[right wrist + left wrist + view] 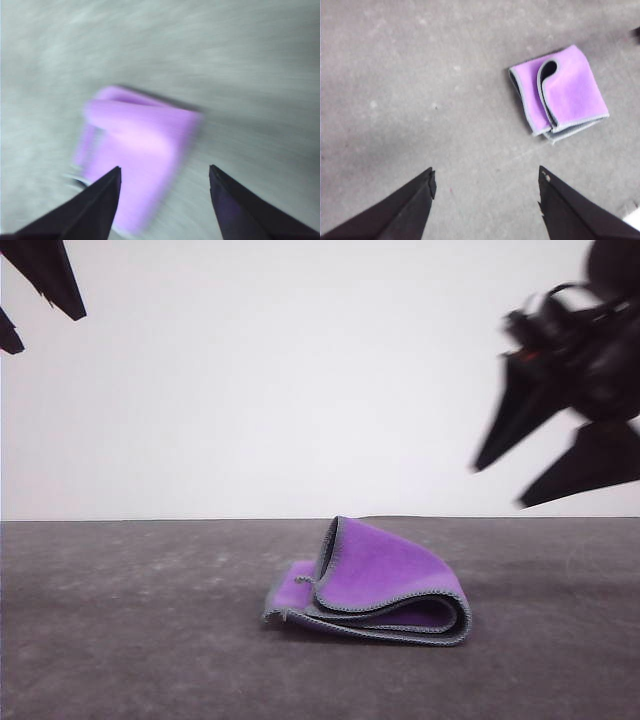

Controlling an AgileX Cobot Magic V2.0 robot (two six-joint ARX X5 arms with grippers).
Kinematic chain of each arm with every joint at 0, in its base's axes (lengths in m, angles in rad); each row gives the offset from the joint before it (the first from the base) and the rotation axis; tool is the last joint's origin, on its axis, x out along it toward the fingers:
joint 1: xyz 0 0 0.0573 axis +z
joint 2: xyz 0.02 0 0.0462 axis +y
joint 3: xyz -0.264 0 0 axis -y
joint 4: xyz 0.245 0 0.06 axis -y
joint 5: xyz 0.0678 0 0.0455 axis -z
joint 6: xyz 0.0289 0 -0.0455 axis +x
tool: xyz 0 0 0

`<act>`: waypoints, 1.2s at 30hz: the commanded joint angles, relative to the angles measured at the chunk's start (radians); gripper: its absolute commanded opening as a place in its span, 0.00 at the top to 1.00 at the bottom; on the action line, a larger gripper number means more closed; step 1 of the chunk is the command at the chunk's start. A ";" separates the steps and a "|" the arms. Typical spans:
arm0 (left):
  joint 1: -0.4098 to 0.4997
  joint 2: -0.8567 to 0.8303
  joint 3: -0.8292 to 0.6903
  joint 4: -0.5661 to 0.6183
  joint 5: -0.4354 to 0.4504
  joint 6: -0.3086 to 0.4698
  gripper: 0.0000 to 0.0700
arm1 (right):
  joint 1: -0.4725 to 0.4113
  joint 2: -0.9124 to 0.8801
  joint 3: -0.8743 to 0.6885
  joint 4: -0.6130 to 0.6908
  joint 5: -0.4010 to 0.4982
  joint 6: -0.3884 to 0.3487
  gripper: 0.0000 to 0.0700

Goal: Fold clothes

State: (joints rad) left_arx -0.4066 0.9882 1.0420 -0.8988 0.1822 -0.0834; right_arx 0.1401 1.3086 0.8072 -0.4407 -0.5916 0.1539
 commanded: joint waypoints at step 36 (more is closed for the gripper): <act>0.100 0.032 0.004 0.028 -0.002 0.004 0.98 | -0.127 -0.265 0.012 -0.298 0.329 -0.174 1.00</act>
State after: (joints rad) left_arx -0.3050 1.0088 1.0420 -0.8783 0.1818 -0.0870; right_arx 0.0128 1.0363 0.8074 -0.7444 -0.2613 -0.0193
